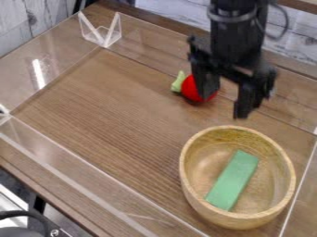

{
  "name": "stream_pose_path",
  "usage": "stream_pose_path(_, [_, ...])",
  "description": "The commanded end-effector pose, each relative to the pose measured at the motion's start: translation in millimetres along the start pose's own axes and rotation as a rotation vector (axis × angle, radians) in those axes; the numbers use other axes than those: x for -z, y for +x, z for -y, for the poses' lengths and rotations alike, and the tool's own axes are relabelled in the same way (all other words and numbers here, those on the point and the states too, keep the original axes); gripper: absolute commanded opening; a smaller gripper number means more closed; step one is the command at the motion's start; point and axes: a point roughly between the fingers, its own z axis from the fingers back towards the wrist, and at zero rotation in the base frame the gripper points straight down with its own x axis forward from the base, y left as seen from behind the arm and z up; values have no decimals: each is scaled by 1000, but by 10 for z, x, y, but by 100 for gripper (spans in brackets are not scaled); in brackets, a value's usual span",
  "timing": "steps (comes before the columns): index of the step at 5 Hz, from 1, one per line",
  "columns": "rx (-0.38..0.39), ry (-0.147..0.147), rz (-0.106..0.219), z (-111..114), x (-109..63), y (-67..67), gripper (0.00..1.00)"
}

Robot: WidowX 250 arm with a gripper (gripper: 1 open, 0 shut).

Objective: Put the green stick in the brown bowl

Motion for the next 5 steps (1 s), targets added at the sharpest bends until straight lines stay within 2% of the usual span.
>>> stream_pose_path(1, [-1, 18, 71, -68, -163, 130, 100])
stream_pose_path(3, [-170, 48, 52, -89, -22, 18, 100])
stream_pose_path(4, [-206, 54, 31, -235, 72, -5, 100])
stream_pose_path(5, [-248, 68, 32, -429, 101, -14, 100])
